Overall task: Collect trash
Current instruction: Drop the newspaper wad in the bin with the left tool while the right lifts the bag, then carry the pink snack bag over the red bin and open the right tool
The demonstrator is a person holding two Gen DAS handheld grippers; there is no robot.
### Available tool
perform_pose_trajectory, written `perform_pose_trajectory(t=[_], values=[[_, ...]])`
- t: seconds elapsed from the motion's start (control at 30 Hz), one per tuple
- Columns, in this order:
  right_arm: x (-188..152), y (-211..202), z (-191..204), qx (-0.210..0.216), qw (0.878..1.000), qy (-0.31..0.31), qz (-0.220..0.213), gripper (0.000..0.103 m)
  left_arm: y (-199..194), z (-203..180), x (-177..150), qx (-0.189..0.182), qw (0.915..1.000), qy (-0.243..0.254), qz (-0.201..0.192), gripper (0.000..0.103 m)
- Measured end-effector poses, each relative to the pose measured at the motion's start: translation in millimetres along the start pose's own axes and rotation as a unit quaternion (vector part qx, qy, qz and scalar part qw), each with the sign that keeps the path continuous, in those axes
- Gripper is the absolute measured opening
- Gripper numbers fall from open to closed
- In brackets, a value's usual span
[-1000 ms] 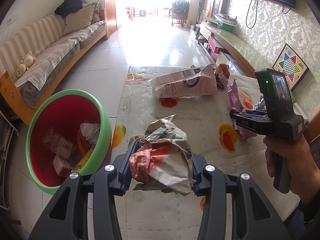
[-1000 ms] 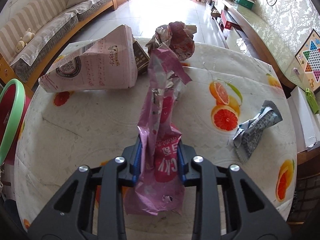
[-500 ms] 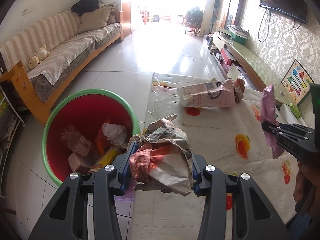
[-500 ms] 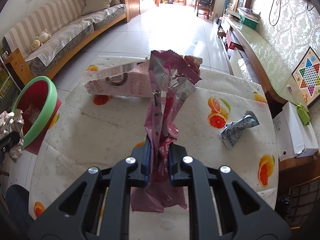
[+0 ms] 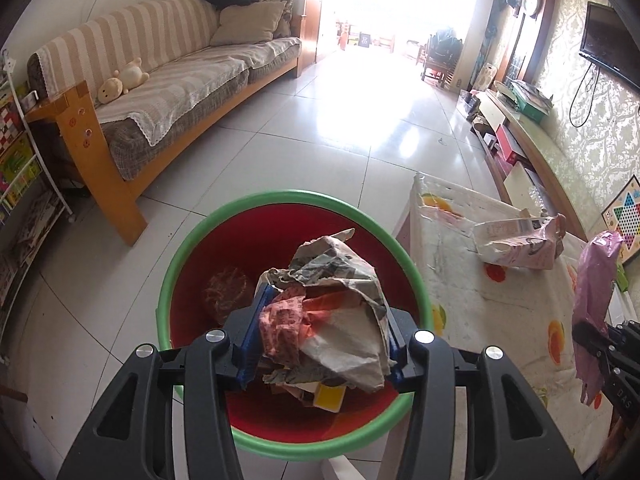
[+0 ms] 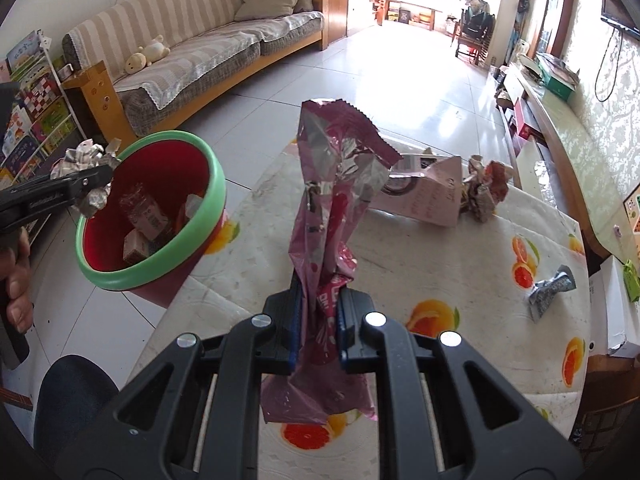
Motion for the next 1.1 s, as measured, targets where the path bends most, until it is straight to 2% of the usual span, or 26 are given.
perform_pose_trajectory(t=[0.37,0.43,0.47,0.5,0.6,0.7,0.83,1.1], values=[[23.3,11.9,58.5,0.023,0.999,-0.03,-0.001,0.014,7.6,16.2,-17.2,-0.004,0.9999,-0.005,0.009,0.052],[27.0,15.6,70.3,0.031,0.999,-0.034,-0.001,0.014,6.1,18.1,-18.4,-0.005,1.0,-0.002,0.007,0.059],[29.0,17.9,75.6,0.033,0.999,-0.036,0.0,0.014,5.1,18.3,-18.2,-0.008,0.9999,-0.002,0.007,0.07],[31.5,20.1,81.3,0.034,0.999,-0.039,0.0,0.014,2.7,19.0,-17.2,-0.011,0.9999,0.0,0.002,0.075],[38.4,26.0,96.4,0.041,0.998,-0.043,-0.001,0.014,-5.5,26.7,-14.8,-0.009,0.9999,0.002,-0.012,0.086],[45.4,31.2,111.2,0.05,0.998,-0.046,0.0,0.014,-14.8,39.7,-11.7,0.006,0.9997,0.006,-0.023,0.092],[54.4,38.6,136.1,0.078,0.996,-0.053,0.002,0.014,-27.4,59.6,-10.7,0.014,0.9994,-0.006,-0.033,0.093],[66.2,65.9,194.6,0.107,0.991,-0.077,0.013,0.014,-43.7,100.9,-17.2,0.032,0.9983,-0.03,-0.04,0.093]])
Point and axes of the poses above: each gripper's, at about its wrist camera, not at the fingertips, and y roughly the way its jaws point, z to its left, x to its top, the point moved 10 cm from there along y, roughly the way its jaws point, and after that the axes turned 4 degrees about y, right-handed, at the moved point
